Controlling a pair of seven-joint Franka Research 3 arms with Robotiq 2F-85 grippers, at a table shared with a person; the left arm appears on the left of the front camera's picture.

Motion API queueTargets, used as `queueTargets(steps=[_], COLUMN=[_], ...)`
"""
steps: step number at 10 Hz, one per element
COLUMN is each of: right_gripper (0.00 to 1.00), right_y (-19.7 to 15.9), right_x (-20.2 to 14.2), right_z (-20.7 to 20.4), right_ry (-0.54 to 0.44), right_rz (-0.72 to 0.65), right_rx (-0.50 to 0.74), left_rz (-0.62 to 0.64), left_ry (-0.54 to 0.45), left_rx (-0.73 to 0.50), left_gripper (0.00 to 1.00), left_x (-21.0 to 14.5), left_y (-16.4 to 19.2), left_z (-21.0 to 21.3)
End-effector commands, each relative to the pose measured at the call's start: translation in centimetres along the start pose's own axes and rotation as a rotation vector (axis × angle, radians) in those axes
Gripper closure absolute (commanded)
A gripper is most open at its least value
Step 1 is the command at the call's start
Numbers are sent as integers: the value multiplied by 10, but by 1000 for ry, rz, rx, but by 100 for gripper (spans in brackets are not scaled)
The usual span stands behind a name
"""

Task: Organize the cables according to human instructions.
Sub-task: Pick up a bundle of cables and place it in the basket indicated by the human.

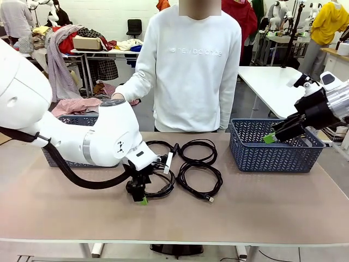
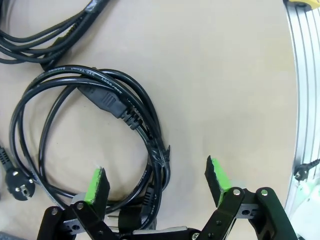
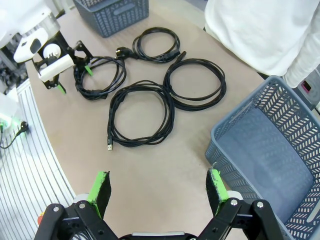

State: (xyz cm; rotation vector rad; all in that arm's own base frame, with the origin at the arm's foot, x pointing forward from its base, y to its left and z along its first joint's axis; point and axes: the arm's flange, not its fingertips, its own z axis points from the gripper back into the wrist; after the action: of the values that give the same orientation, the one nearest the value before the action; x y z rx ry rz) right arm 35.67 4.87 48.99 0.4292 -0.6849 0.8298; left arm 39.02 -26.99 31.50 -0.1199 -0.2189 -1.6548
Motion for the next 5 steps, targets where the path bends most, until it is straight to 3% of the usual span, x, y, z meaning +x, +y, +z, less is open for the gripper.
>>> queueTargets(steps=[1, 5], right_gripper=[0, 0], right_y=[-3, -3], right_x=[0, 0], right_z=[-1, -1], right_ry=[-17, -17], right_rz=[16, 16], right_rx=[12, 12], left_rz=[14, -8], left_ry=[21, 56], left_rx=[21, -24], left_gripper=[0, 0], left_x=[3, 9], left_y=[3, 0], left_z=[0, -8])
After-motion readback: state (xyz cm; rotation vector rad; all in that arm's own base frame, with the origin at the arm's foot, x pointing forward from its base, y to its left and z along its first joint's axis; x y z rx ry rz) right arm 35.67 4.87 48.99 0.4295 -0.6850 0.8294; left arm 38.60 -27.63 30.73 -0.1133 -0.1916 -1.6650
